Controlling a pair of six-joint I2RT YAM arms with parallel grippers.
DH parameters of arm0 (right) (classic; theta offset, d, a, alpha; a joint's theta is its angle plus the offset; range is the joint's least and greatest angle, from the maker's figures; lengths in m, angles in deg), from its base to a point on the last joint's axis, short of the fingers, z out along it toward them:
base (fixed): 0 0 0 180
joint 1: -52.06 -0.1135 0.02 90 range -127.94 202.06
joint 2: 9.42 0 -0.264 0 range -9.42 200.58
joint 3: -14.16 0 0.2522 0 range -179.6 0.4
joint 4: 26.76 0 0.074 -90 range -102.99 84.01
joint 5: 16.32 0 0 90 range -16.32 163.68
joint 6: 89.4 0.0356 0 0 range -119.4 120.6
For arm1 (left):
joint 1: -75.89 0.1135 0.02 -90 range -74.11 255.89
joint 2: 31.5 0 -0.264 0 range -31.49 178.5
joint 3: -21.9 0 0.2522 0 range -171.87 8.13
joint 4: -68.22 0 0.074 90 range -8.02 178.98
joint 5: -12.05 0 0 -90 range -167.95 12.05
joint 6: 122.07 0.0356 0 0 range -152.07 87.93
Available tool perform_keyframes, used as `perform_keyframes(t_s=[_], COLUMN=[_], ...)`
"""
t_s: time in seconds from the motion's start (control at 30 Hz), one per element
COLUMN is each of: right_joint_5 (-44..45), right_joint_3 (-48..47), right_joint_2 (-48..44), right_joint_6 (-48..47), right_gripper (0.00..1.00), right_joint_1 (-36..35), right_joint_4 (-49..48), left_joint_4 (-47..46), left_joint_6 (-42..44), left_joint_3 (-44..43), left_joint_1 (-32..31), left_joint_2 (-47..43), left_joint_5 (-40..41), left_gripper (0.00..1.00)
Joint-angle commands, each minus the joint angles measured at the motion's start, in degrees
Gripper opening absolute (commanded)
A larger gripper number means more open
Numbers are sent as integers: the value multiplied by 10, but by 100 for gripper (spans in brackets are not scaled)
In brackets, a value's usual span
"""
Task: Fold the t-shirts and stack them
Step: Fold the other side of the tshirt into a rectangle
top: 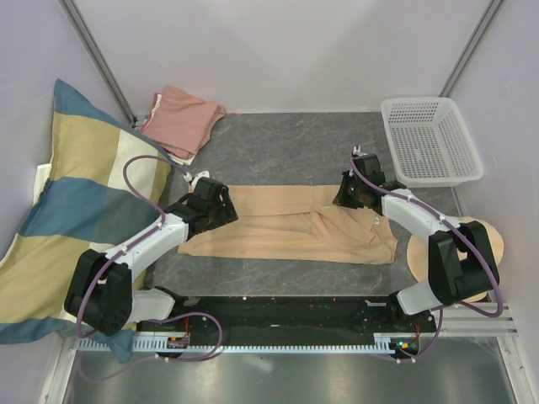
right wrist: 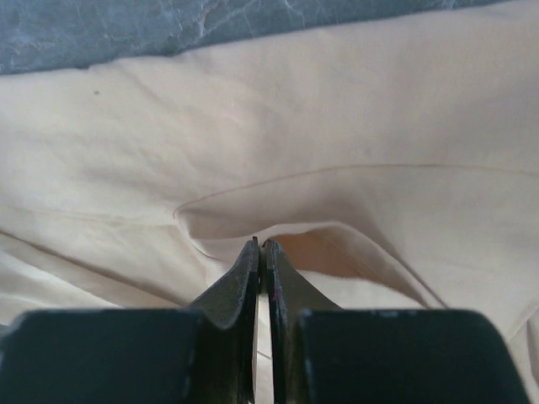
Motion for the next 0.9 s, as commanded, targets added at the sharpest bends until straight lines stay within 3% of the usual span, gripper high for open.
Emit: perform_keyframes(t_s=[0.0, 0.6, 0.7, 0.87], right_joint_5=[8, 10, 11, 11], right_joint_3=[20, 52, 42, 28], right_joint_2=[-25, -42, -27, -12], right_joint_6=[11, 64, 70, 81], right_gripper=[11, 16, 22, 43], right_joint_1=[-14, -123, -144, -173], right_joint_4=[32, 44, 42, 42], left_joint_4=[-10, -10, -10, -9], left_joint_6=[-20, -23, -23, -23], left_joint_3=[5, 9, 9, 12], left_joint_1=[-3, -3, -3, -3], left_joint_2=[-12, -15, -15, -16], left_joint_5=[-7, -8, -7, -7], left_gripper=[78, 78, 78, 78])
